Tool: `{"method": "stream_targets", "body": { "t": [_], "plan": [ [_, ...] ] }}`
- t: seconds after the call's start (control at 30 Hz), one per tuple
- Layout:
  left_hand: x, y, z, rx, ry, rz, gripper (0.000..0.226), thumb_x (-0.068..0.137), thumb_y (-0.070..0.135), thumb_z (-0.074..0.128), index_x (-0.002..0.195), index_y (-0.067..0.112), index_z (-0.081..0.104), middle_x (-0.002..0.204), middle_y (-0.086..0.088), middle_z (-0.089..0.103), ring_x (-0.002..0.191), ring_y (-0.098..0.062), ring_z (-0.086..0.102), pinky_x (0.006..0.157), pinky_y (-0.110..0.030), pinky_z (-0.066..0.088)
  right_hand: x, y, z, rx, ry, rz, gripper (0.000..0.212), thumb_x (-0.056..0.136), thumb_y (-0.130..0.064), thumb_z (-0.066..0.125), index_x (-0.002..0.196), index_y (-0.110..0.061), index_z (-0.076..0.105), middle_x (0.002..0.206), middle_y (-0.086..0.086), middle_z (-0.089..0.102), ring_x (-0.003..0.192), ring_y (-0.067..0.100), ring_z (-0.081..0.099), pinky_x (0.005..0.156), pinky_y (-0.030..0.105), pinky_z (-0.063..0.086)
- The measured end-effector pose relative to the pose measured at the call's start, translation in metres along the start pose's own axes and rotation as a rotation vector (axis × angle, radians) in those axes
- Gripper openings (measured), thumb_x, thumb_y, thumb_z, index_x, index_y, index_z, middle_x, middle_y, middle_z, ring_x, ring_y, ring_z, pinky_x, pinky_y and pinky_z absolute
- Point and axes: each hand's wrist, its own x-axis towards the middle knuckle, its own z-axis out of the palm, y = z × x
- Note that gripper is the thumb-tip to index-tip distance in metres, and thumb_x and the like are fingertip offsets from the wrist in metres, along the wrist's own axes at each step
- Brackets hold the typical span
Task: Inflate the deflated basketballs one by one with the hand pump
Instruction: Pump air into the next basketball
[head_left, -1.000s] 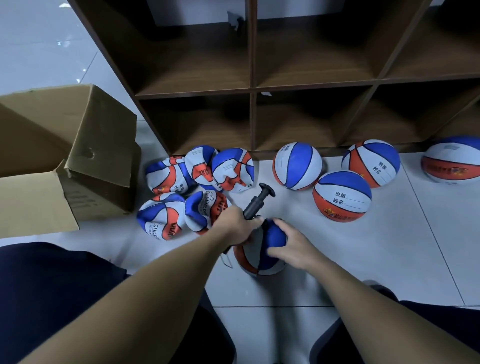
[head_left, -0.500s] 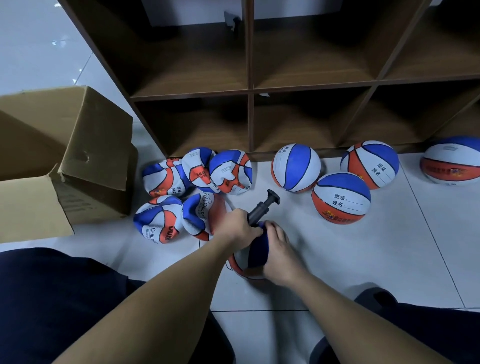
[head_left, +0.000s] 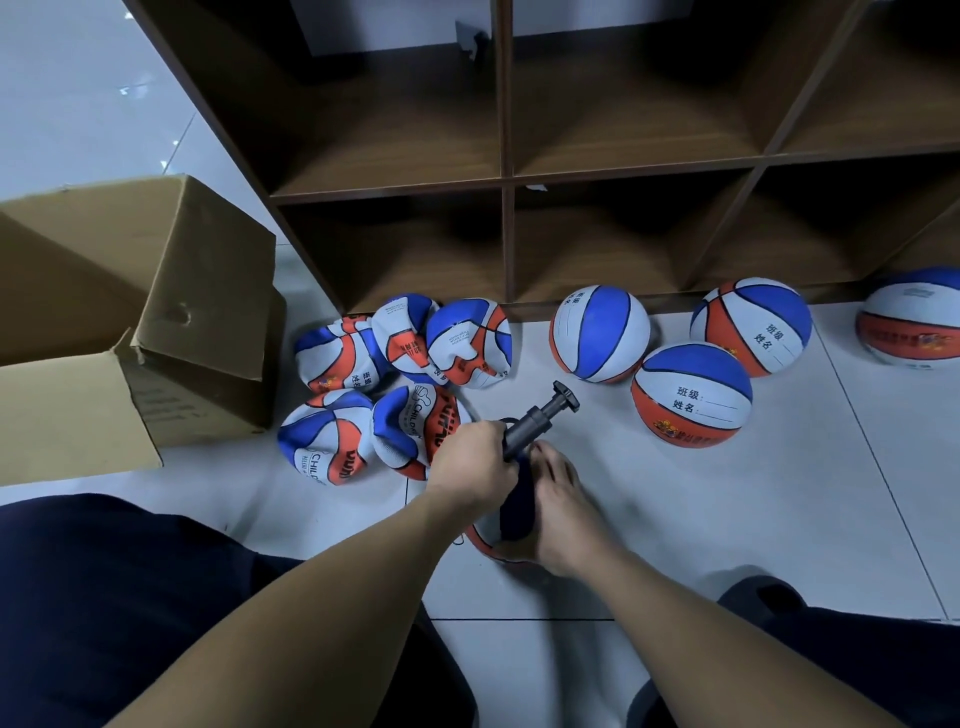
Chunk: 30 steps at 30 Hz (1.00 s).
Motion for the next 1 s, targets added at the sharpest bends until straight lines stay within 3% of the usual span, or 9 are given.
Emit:
{"method": "stream_targets", "body": {
  "t": [0.13, 0.23, 0.37, 0.5, 0.57, 0.67, 0.8, 0.9, 1.0],
  "plan": [
    [0.014, 0.023, -0.056, -0.165, 0.108, 0.022, 0.013, 0.090, 0.021, 0.075, 0.093, 0.025, 0.063, 0.079, -0.001, 0.068, 0.070, -0.023, 0.070, 0.062, -0.036, 0.060, -0.003, 0.003, -0.007, -0.027, -0.034, 0.027, 0.136, 0.046, -0.073, 0.084, 0.157, -0.032, 0.016, 0.157, -0.009, 0.024, 0.148, 0.021, 0.029, 0.118, 0.041, 0.041],
    [0.022, 0.032, -0.108, -0.076, 0.032, 0.049, 0.020, 0.089, 0.024, 0.080, 0.085, 0.022, 0.061, 0.075, -0.003, 0.066, 0.069, -0.025, 0.066, 0.058, -0.031, 0.051, -0.005, -0.001, -0.016, 0.014, -0.020, 0.076, 0.139, 0.040, -0.076, 0.085, 0.157, -0.035, 0.021, 0.155, -0.012, 0.030, 0.144, 0.017, 0.038, 0.111, 0.040, 0.050],
    [0.020, 0.055, -0.151, -0.070, 0.010, 0.112, 0.018, 0.085, 0.024, 0.083, 0.087, 0.015, 0.066, 0.070, -0.008, 0.071, 0.060, -0.026, 0.073, 0.047, -0.029, 0.051, -0.011, 0.001, -0.053, -0.003, -0.051, 0.014, 0.126, 0.042, -0.074, 0.086, 0.149, -0.037, 0.031, 0.143, -0.017, 0.039, 0.138, 0.011, 0.043, 0.114, 0.035, 0.047],
    [0.021, 0.098, -0.181, -0.045, -0.020, 0.178, 0.028, 0.083, 0.039, 0.087, 0.090, 0.016, 0.072, 0.080, -0.009, 0.076, 0.072, -0.027, 0.076, 0.063, -0.044, 0.062, -0.029, 0.006, -0.150, -0.112, -0.106, -0.070, 0.102, 0.045, -0.069, 0.093, 0.129, -0.043, 0.042, 0.125, -0.022, 0.048, 0.118, 0.010, 0.053, 0.100, 0.034, 0.054],
    [0.022, 0.122, -0.184, -0.081, -0.042, 0.219, 0.028, 0.081, 0.040, 0.087, 0.089, 0.017, 0.073, 0.080, -0.009, 0.076, 0.074, -0.029, 0.075, 0.063, -0.043, 0.062, -0.040, 0.007, -0.205, -0.219, -0.114, -0.073, 0.103, 0.048, -0.069, 0.090, 0.134, -0.043, 0.041, 0.127, -0.022, 0.049, 0.119, 0.010, 0.054, 0.100, 0.034, 0.054],
    [0.023, 0.162, -0.178, -0.119, -0.039, 0.298, 0.026, 0.083, 0.036, 0.086, 0.082, 0.016, 0.070, 0.072, -0.006, 0.071, 0.062, -0.025, 0.067, 0.053, -0.031, 0.049, -0.057, 0.011, -0.284, -0.332, -0.101, -0.068, 0.115, 0.051, -0.067, 0.088, 0.149, -0.039, 0.035, 0.142, -0.019, 0.046, 0.129, 0.011, 0.049, 0.105, 0.034, 0.051],
    [0.028, 0.214, -0.154, -0.169, -0.082, 0.363, 0.031, 0.083, 0.041, 0.087, 0.077, 0.017, 0.068, 0.065, 0.001, 0.063, 0.056, -0.017, 0.057, 0.050, -0.027, 0.042, -0.090, 0.044, -0.369, -0.348, 0.018, 0.099, 0.130, 0.051, -0.067, 0.092, 0.160, -0.041, 0.025, 0.150, -0.022, 0.040, 0.135, 0.009, 0.047, 0.100, 0.028, 0.051],
    [0.038, 0.245, -0.126, -0.168, -0.124, 0.374, 0.029, 0.082, 0.044, 0.088, 0.082, 0.019, 0.072, 0.070, 0.001, 0.070, 0.060, -0.016, 0.063, 0.056, -0.030, 0.048, -0.101, 0.095, -0.394, -0.278, 0.163, 0.233, 0.120, 0.052, -0.064, 0.095, 0.152, -0.040, 0.032, 0.142, -0.018, 0.047, 0.130, 0.014, 0.052, 0.103, 0.036, 0.055],
    [0.054, 0.264, -0.098, -0.155, -0.173, 0.384, 0.024, 0.084, 0.040, 0.086, 0.083, 0.020, 0.073, 0.074, -0.002, 0.073, 0.067, -0.017, 0.068, 0.060, -0.031, 0.051, -0.096, 0.159, -0.392, -0.250, 0.286, 0.339, 0.127, 0.057, -0.061, 0.095, 0.160, -0.031, 0.027, 0.154, -0.009, 0.045, 0.140, 0.021, 0.048, 0.111, 0.037, 0.048]
  ]
}}
